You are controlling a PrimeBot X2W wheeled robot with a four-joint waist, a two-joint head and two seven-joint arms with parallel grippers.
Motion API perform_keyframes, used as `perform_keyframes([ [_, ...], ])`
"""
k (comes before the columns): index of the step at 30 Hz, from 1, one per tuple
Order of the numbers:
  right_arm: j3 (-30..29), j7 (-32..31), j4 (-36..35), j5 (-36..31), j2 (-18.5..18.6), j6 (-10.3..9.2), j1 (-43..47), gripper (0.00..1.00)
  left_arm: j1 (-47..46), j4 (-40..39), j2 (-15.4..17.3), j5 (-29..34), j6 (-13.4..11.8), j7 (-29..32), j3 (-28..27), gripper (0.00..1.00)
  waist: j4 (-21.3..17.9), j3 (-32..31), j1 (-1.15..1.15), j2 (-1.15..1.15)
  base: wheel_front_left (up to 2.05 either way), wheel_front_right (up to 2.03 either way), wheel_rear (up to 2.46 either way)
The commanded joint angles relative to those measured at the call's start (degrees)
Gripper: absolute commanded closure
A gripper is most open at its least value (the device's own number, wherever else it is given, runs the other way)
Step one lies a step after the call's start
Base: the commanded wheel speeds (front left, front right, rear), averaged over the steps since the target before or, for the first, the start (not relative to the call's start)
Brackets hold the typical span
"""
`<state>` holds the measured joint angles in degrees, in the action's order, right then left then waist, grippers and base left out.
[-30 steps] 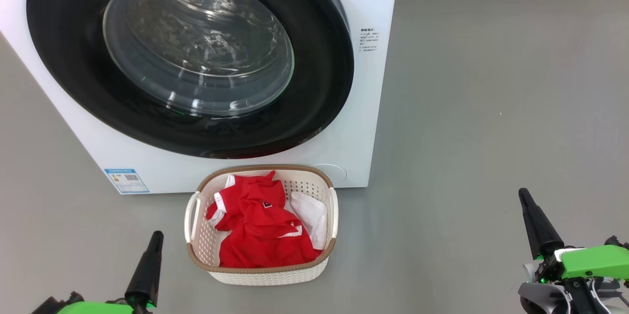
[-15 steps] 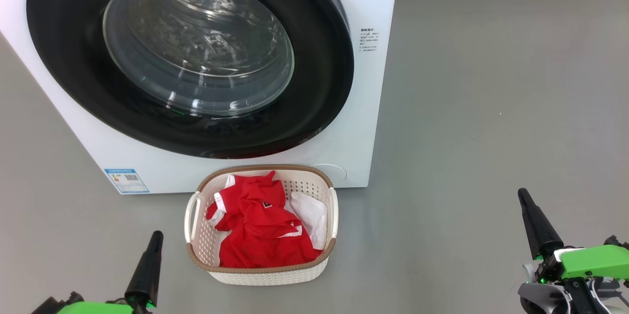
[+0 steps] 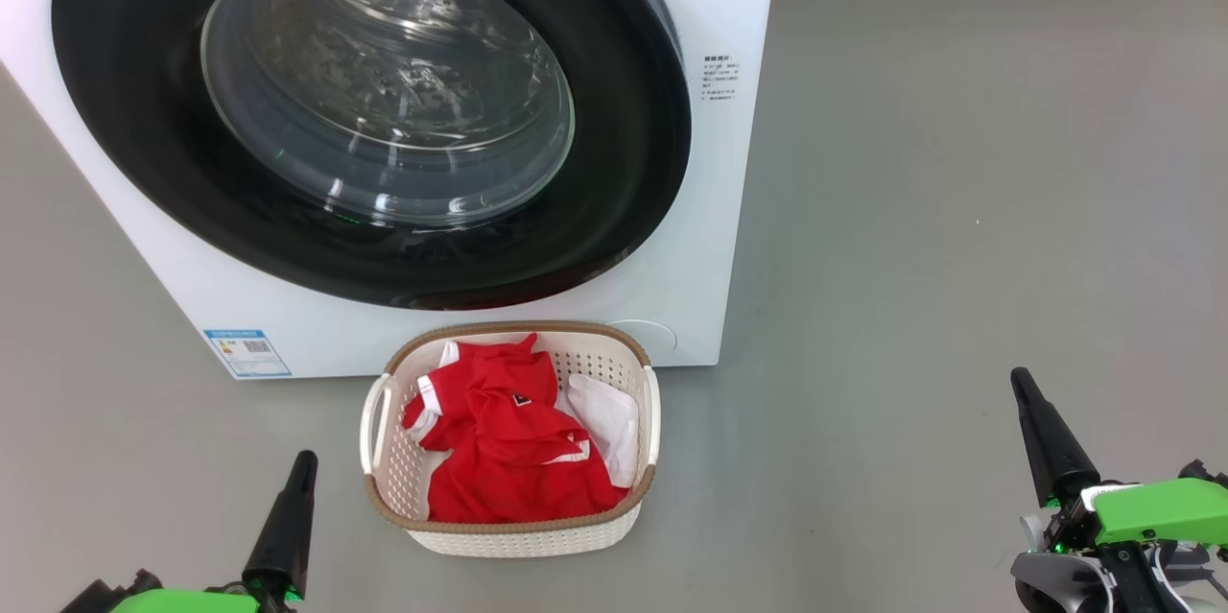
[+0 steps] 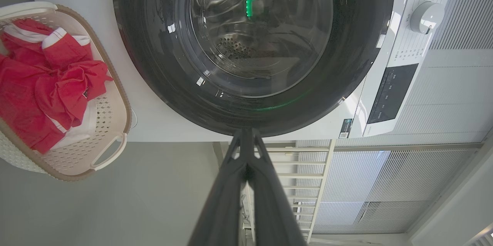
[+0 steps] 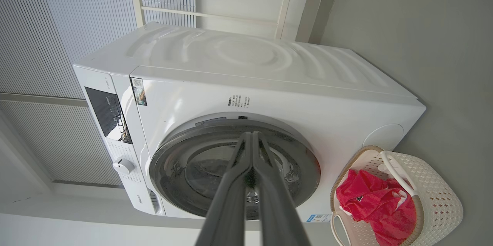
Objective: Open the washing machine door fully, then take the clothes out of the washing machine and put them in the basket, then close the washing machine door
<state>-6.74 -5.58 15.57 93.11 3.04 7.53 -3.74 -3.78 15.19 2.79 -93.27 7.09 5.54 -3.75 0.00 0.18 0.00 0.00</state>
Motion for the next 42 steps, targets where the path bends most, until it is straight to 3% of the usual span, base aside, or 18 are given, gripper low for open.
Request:
perform_keyframes([
  [1, 0.9, -0.3, -1.6, -0.4, 0.4, -0.04, -2.4, 1.0, -2.4, -1.2, 0.6, 0.6, 0.4, 0.5, -2.2, 1.0, 0.0, 0.0, 0.0, 0.0, 0.0, 0.0, 0.0],
  [42, 0.6, -0.6, -1.6, -0.6, 0.1, -0.04, -2.4, 1.0, -2.4, -1.2, 0.4, 0.8, 0.4, 0.7, -2.5, 1.0, 0.0, 0.0, 0.0, 0.0, 0.0, 0.0, 0.0],
])
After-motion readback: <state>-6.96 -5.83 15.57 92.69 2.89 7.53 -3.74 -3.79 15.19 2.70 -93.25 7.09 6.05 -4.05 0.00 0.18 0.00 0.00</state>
